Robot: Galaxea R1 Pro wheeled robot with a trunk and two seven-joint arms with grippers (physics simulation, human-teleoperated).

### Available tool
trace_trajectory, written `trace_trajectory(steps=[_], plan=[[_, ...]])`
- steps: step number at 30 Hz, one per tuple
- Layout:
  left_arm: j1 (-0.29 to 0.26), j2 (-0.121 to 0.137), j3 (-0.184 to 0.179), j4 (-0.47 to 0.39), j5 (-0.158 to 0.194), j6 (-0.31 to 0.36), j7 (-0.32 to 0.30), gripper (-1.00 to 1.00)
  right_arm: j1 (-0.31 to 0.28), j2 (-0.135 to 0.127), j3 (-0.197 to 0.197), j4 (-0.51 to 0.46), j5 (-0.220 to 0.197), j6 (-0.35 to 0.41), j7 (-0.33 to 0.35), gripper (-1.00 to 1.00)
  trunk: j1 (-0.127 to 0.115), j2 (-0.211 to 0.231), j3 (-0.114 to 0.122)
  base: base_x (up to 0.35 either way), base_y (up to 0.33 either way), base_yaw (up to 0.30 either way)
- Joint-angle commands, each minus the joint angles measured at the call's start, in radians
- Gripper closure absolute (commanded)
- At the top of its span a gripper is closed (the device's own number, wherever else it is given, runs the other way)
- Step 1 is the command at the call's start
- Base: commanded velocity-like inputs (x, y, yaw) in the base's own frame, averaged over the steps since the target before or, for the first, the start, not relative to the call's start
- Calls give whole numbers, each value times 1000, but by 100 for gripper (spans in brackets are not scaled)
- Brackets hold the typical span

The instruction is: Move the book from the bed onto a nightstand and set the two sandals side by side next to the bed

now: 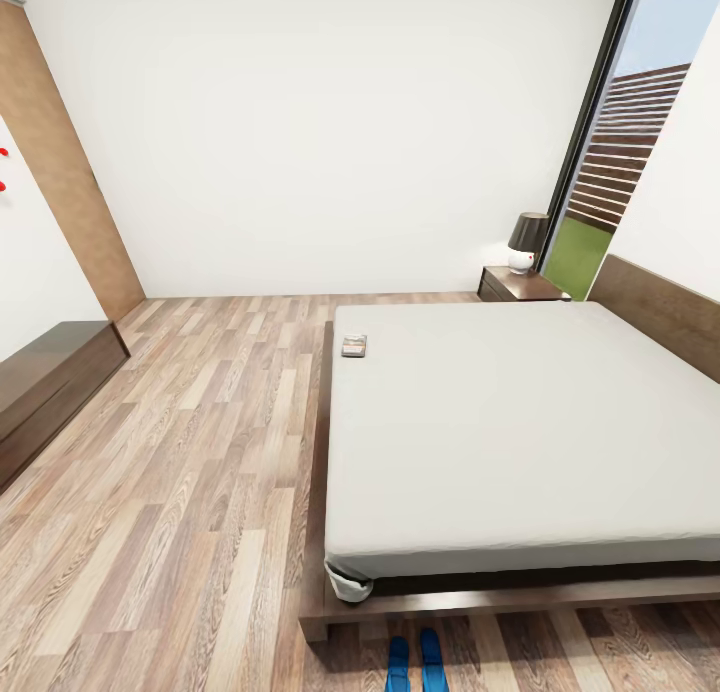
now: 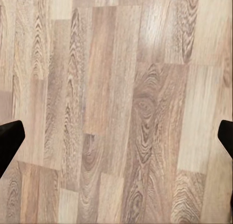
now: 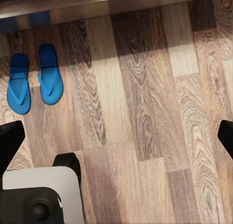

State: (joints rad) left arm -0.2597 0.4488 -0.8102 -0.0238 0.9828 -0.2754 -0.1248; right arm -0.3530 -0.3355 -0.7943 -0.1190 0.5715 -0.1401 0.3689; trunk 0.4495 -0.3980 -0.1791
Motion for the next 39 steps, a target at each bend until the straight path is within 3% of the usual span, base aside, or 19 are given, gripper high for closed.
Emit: trace_trajectory(steps=[1,7,8,12,33,39], plan=[[-1,-1,-6,1,11,-1,-14,-100,0,0,-8,0,9,-6,4,-100,1,-2,-2,0,0,0],[-1,-15,-6,1,12,-1,-40,-100,1,4,-7,-1,11,-12,3,-100,1,-2,-2,0,0,0],[-1,-43,-9,3,10,-5,-43,-100,1,5,-6,1,12,-13,3,-100,1,-2,-2,0,0,0],[-1,-67,-10,4,8,-8,-43,-100,2,4,-2,2,18,-14,3,-100,1,-2,-2,0,0,0],[-1,-128,-14,2,2,-7,-38,-100,2,7,1,10,25,-15,-1,-100,1,-2,-2,0,0,0],[-1,-136,-14,3,2,-6,-38,-100,2,7,1,10,25,-15,-2,-100,1,-2,-2,-5,15,0]])
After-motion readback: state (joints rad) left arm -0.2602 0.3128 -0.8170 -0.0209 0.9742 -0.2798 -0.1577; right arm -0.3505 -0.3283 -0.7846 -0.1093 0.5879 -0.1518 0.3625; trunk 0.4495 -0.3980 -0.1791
